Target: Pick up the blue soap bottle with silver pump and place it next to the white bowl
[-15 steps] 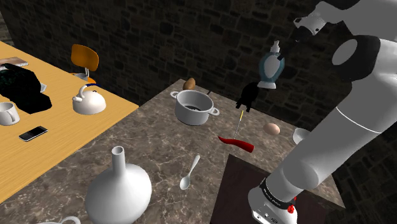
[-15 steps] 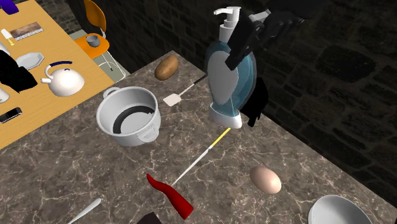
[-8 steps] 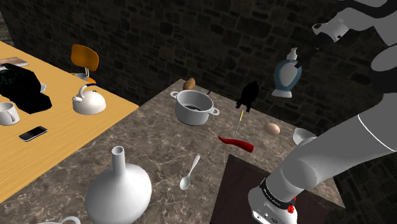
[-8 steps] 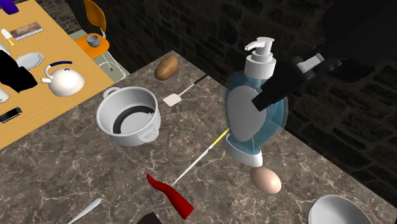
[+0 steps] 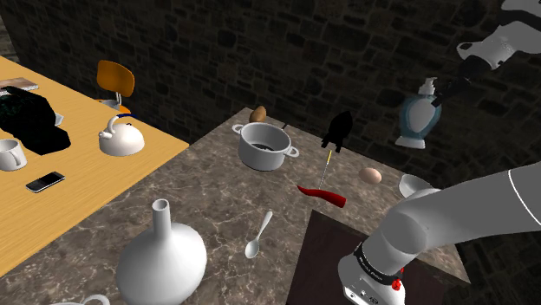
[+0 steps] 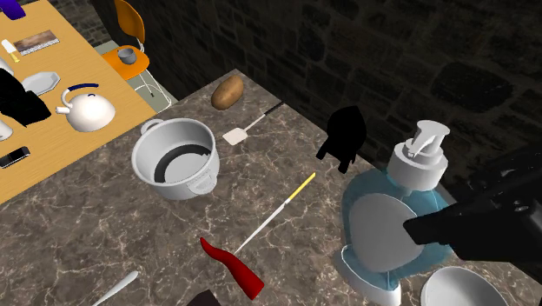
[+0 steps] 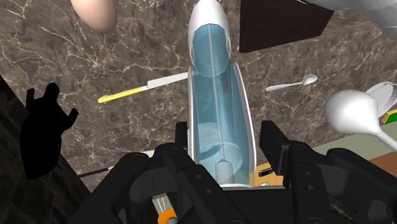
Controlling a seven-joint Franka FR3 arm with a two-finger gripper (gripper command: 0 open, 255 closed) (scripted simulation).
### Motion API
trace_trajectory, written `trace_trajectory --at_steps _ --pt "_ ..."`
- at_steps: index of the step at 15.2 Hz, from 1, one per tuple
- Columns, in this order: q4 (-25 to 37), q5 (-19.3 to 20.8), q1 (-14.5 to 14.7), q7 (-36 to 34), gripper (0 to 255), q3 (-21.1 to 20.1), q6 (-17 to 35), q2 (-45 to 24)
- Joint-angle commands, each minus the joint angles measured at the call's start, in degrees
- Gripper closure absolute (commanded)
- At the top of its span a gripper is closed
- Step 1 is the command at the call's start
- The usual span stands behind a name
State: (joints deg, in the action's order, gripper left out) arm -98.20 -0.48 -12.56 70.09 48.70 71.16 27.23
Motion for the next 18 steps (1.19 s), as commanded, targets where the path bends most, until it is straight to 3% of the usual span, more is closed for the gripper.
trace_trajectory --at_steps 1,6,18 --pt "-0.34 1.76 -1.3 1.22 255 0.13 -1.5 2.09" --pt "0.04 6.29 -4.08 5.55 255 1.88 -5.5 6.34" --pt "-12.19 9.02 -6.85 5.92 255 1.63 2.96 10.49"
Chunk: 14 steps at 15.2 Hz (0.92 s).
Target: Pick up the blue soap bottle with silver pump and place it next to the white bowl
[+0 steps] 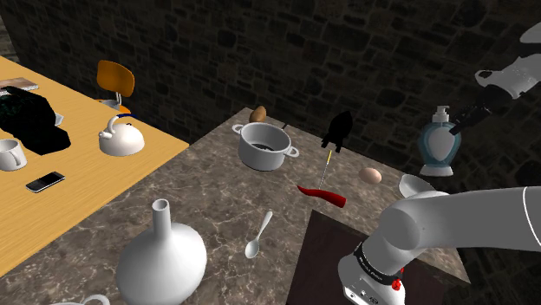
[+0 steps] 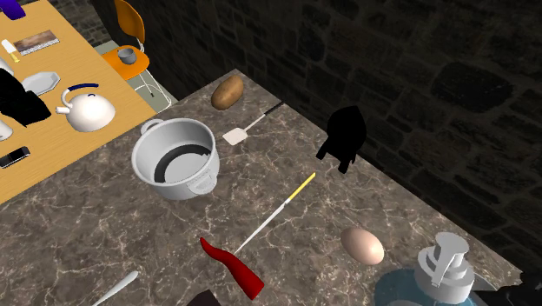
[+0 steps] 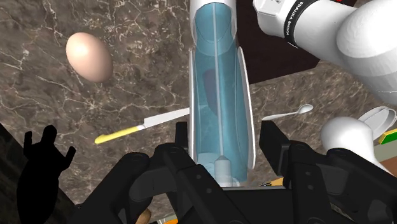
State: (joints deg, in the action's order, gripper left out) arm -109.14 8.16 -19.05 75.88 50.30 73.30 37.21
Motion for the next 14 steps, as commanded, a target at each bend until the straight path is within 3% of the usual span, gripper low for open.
trace_trajectory --at_steps 1,14 --pt "-2.18 0.59 -0.54 0.19 255 0.11 1.5 0.77" --pt "-12.98 3.34 -2.25 1.3 255 2.27 10.39 3.01"
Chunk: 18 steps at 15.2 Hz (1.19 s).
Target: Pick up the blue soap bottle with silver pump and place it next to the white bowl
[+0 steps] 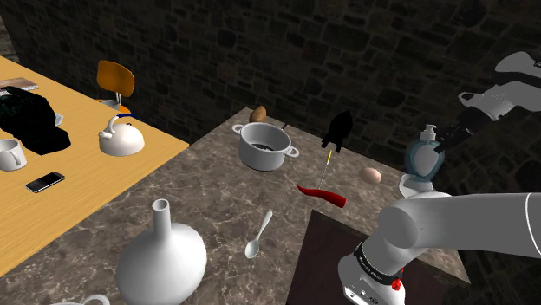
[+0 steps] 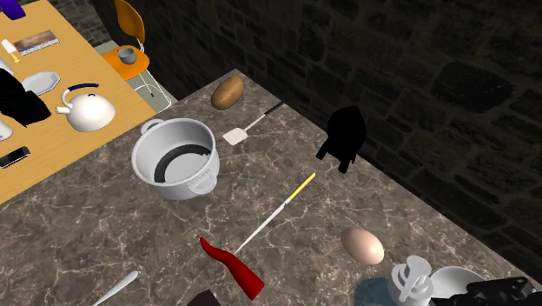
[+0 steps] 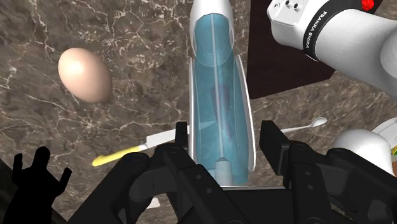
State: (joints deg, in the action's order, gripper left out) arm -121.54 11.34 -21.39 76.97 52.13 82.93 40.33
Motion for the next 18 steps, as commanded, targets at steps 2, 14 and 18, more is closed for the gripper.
trace_trajectory --at_steps 2,14,18 --pt "-2.06 0.58 -0.07 0.42 255 0.94 2.15 0.05" --pt "-10.06 3.03 -0.33 1.94 255 4.91 10.61 -0.02" --pt "-12.38 3.8 -0.1 2.53 255 6.61 13.54 -0.46"
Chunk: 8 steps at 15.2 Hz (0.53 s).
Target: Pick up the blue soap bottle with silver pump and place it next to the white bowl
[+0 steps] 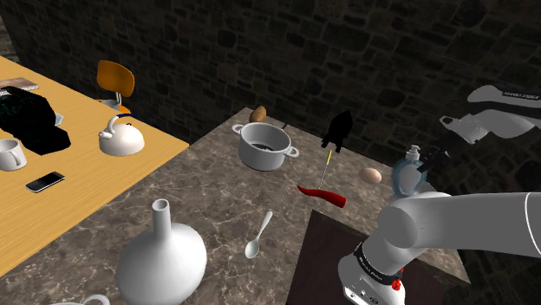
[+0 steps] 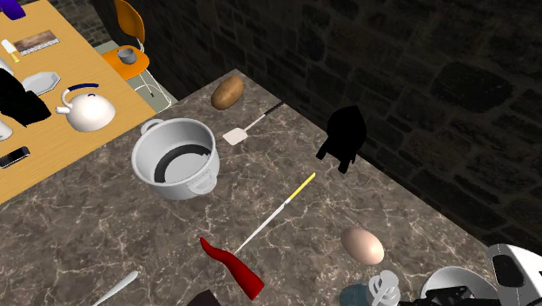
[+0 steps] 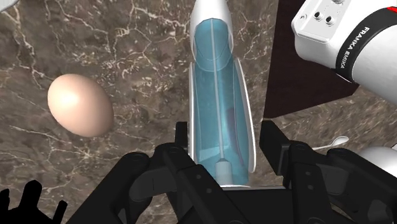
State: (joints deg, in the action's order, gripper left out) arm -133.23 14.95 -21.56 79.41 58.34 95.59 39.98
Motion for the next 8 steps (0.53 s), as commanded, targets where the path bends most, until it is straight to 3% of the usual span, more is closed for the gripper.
trace_trajectory --at_steps 1,8 --pt "-1.25 0.37 0.16 0.26 255 0.87 1.62 -0.25" --pt "-4.81 1.59 1.19 1.46 255 4.5 6.96 -1.63"
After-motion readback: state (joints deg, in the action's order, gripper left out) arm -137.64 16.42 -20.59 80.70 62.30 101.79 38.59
